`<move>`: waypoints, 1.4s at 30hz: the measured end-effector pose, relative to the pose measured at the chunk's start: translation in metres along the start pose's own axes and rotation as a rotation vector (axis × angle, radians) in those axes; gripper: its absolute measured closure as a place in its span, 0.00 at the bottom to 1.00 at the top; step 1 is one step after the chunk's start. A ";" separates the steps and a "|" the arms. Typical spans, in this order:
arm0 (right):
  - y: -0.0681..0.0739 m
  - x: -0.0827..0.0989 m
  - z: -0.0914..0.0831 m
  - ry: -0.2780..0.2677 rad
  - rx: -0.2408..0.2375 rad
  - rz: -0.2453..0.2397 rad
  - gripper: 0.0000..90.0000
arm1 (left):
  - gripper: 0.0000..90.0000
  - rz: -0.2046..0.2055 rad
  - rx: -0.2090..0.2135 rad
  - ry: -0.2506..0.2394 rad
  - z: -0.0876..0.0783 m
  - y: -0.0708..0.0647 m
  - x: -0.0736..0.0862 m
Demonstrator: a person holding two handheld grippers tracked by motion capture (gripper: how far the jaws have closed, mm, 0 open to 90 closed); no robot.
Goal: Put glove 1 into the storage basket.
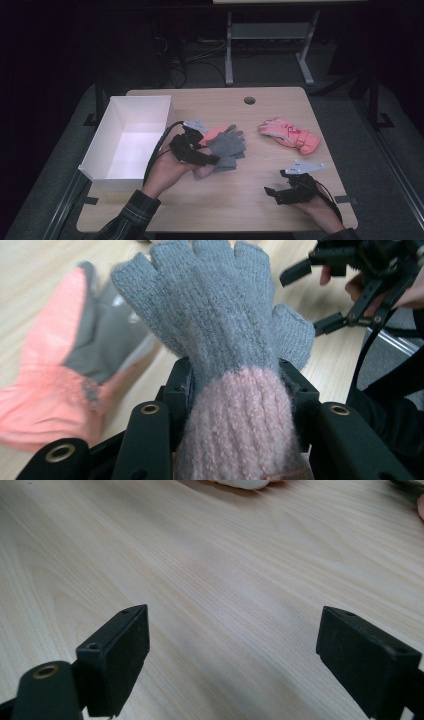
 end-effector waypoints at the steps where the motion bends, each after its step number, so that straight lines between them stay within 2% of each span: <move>1: 0.000 0.000 0.000 -0.001 0.001 0.000 0.15 | 0.64 0.000 -0.004 -0.004 -0.003 0.001 -0.001; 10: 0.001 0.000 0.000 -0.001 0.000 0.000 0.15 | 0.64 -0.031 -0.042 -0.047 -0.040 0.013 -0.007; 15: 0.001 0.000 0.000 0.003 -0.001 0.004 0.15 | 0.64 -0.046 -0.076 -0.074 -0.062 0.024 -0.008; 22: 0.001 0.000 0.000 0.005 -0.002 0.005 0.15 | 0.64 -0.072 -0.147 -0.111 -0.093 0.039 -0.006; 34: 0.001 0.001 0.002 0.011 0.002 0.010 0.15 | 0.64 -0.164 -0.274 -0.177 -0.135 0.075 0.018; 42: 0.001 0.002 0.004 0.011 0.003 0.008 0.12 | 0.64 -0.235 -0.341 -0.195 -0.153 0.101 0.040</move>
Point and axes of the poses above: each handheld gripper's, and its own axes: z roughly forward along the jaws, x roughly out of its underside, y roughly to its left, the point moved 7 cm from there along z, roughly forward along the jaws, and after that the axes turned 12 degrees about x, right-handed, at the moved point
